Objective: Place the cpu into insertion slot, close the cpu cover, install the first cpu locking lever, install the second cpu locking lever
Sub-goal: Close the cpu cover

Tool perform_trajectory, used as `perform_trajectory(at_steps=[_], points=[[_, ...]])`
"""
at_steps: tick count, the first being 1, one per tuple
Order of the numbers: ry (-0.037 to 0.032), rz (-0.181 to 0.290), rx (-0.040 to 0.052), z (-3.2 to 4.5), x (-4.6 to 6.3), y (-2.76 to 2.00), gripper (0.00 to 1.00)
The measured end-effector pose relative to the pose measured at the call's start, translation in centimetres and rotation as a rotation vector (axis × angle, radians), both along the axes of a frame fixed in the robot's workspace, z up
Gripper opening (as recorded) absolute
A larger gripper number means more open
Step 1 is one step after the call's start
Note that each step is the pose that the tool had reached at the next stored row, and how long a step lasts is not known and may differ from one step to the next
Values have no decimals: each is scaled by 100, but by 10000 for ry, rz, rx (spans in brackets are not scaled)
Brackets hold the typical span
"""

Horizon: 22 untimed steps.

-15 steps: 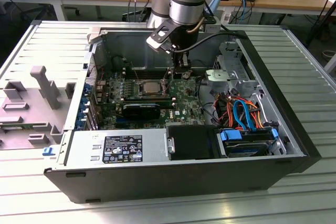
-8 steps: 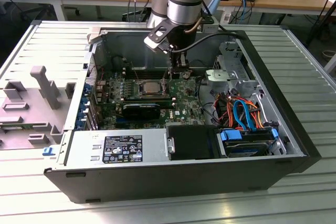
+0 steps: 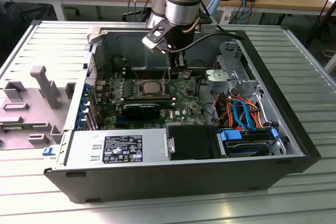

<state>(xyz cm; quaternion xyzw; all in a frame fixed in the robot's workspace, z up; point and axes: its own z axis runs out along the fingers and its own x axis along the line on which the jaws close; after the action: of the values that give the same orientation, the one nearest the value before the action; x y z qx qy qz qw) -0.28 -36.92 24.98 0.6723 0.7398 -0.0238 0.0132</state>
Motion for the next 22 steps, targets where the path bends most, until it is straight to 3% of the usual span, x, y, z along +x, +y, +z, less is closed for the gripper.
perform_trajectory(at_steps=[22], points=[[0,0,0,-3,-95,0,11]])
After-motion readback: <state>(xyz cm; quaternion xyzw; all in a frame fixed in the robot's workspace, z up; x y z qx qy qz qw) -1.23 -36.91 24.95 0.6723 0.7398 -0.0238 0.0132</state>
